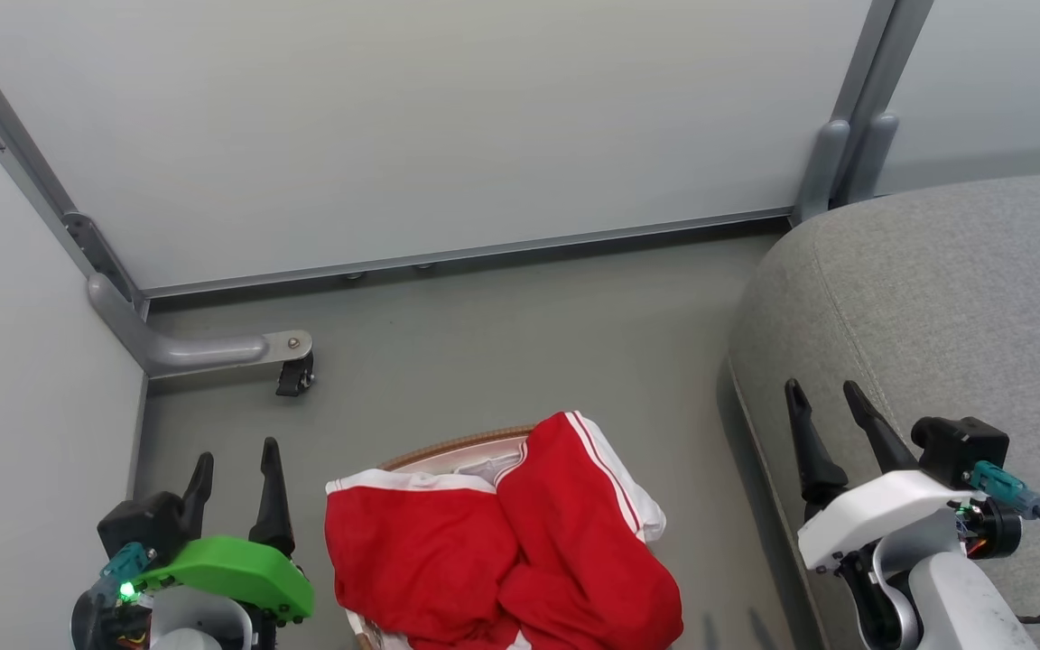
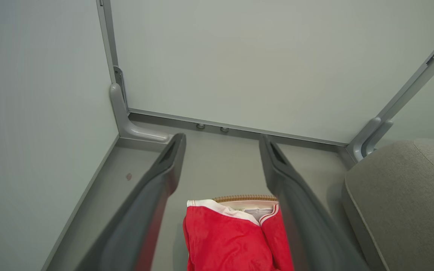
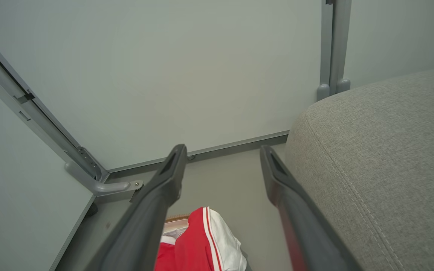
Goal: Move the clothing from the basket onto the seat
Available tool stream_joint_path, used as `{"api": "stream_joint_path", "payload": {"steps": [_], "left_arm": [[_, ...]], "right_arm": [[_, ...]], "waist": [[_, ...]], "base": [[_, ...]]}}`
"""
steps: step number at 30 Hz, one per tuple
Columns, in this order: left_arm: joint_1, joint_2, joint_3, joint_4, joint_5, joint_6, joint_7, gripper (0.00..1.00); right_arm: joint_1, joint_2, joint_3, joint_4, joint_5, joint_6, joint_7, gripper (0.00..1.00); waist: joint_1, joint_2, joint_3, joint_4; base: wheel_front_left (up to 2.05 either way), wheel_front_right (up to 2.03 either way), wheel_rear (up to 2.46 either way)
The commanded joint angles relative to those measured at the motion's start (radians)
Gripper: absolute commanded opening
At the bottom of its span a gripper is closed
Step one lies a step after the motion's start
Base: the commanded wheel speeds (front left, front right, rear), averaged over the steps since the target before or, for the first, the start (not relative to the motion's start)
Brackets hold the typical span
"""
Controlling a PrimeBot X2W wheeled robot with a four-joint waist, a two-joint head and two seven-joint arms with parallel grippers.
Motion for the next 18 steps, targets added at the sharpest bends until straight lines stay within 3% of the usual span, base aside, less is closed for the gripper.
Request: {"api": "stream_joint_path", "payload": {"steps": [1, 18], "left_arm": [[-0.002, 0.002, -0.002, 0.000, 0.031, 0.005, -0.010, 1.00], [0.012, -0.023, -0.005, 0.024, 0.159, -0.007, -0.046, 1.00]], "right_arm": [[0.005, -0.002, 0.002, -0.001, -0.029, 0.000, -0.010, 1.00], [-0.003, 0.000, 0.022, 0.021, -0.174, 0.000, -0.047, 1.00]], "waist": [[0.0000, 0.0000, -0.001, 0.000], [0.0000, 0.0000, 0.010, -0.008]], "base": [[0.00, 0.00, 0.00], [0.00, 0.00, 0.00]]}}
